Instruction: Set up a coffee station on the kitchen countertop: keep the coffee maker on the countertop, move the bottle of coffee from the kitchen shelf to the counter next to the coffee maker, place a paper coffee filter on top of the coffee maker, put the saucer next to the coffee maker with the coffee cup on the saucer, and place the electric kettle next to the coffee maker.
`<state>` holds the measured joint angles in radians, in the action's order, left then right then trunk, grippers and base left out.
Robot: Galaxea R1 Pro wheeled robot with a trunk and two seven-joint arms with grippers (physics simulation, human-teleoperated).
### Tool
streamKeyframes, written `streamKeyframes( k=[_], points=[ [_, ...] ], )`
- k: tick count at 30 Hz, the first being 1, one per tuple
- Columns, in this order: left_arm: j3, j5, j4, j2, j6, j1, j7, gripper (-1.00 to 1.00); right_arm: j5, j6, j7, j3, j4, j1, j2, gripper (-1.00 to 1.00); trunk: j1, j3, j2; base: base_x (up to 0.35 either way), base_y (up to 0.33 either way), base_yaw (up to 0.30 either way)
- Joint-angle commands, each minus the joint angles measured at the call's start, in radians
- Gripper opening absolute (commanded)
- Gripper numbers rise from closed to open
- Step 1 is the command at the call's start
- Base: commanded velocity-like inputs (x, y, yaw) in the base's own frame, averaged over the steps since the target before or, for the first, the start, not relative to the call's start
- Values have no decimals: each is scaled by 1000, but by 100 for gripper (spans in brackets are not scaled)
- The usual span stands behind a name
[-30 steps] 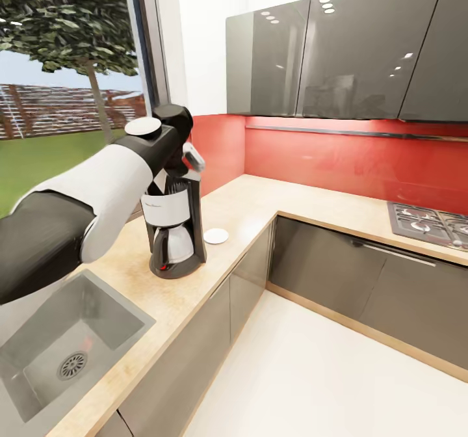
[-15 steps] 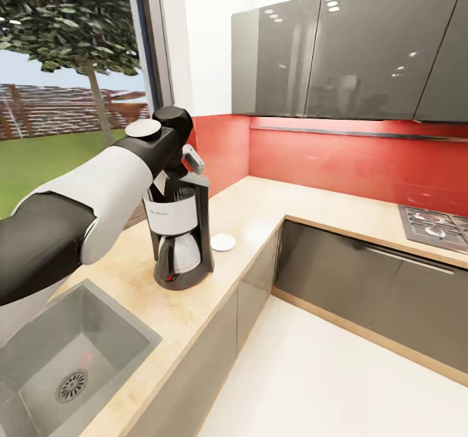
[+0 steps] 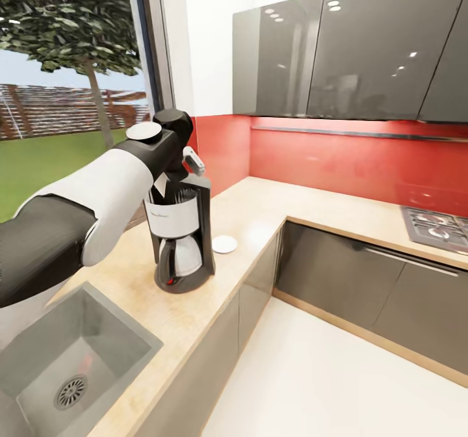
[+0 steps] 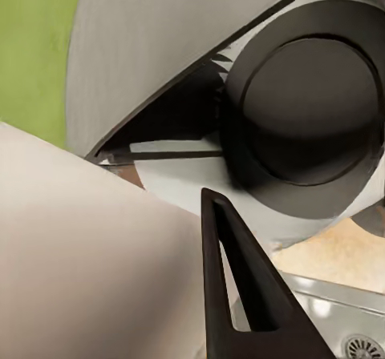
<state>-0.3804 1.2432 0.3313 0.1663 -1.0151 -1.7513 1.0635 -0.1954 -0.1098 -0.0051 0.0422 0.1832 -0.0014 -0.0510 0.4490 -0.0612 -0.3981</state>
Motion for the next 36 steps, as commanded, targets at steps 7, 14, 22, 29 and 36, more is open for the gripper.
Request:
streamKeyframes(
  k=[7, 14, 22, 29, 36],
  points=[
    [-2, 8, 2, 1, -5, 0, 10, -100, -4, -2, 0, 4, 1, 0, 0, 100, 1, -2, -2, 229, 100, 0],
    [-2, 7, 1, 1, -5, 1, 10, -100, -4, -2, 0, 4, 1, 0, 0, 100, 1, -2, -2, 37, 14, 0],
    [-1, 3, 0, 1, -6, 2, 12, -100, -4, -2, 0, 4, 1, 0, 0, 100, 1, -2, -2, 2, 1, 0],
    [1, -2, 0, 1, -6, 3, 15, -100, -4, -2, 0, 4, 1, 0, 0, 100, 1, -2, -2, 0, 0, 0],
    [2, -4, 0, 2, -7, 3, 16, -100, -4, -2, 1, 4, 1, 0, 0, 100, 1, -2, -2, 2, 0, 0]
  ],
)
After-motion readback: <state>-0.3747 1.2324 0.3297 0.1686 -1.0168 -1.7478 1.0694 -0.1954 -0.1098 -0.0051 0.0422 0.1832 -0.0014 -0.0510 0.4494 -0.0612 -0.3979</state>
